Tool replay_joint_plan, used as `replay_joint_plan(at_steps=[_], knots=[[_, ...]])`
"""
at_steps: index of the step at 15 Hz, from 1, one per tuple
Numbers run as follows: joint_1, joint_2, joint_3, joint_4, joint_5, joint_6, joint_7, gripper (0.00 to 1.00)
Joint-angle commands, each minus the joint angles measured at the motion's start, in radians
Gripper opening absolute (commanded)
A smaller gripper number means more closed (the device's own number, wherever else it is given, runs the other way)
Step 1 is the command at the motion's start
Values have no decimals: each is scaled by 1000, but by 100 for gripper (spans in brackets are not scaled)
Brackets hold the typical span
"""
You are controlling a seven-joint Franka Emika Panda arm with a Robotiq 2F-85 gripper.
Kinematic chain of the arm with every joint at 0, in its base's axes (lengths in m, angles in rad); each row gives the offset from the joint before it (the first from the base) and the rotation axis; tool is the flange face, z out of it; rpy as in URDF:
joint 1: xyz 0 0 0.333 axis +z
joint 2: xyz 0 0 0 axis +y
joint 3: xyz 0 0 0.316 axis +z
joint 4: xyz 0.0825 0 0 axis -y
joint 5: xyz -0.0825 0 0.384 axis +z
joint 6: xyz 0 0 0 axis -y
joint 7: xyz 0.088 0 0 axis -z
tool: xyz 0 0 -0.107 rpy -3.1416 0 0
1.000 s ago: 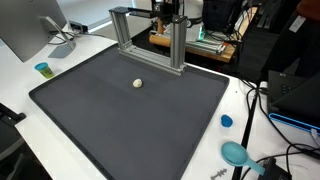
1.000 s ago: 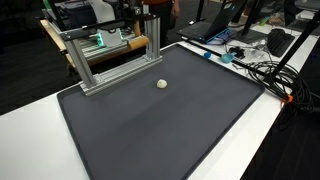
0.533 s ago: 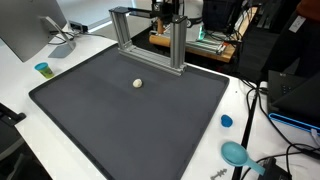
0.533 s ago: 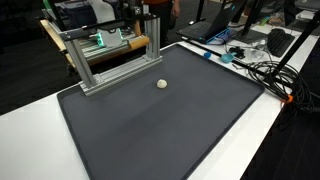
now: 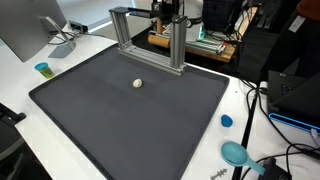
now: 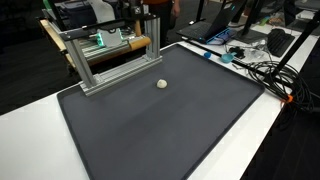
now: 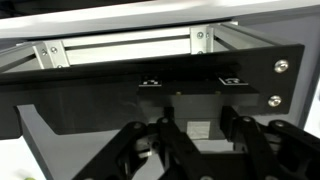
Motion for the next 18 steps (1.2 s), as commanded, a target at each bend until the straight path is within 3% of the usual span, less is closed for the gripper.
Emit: replay_joint_plan(at_steps=[1, 5, 10, 15, 16, 18], knots=[[-26, -2, 3, 27, 8, 14, 28, 21], [-53, 86, 8, 138, -11, 77, 52, 21], [-58, 303, 41, 326, -28, 128, 82, 21], [-48, 541, 114, 482, -98, 35, 253, 21], [-34, 445, 82, 389, -72, 102, 189, 46], [-25, 525, 92, 433, -82, 77, 228, 46]])
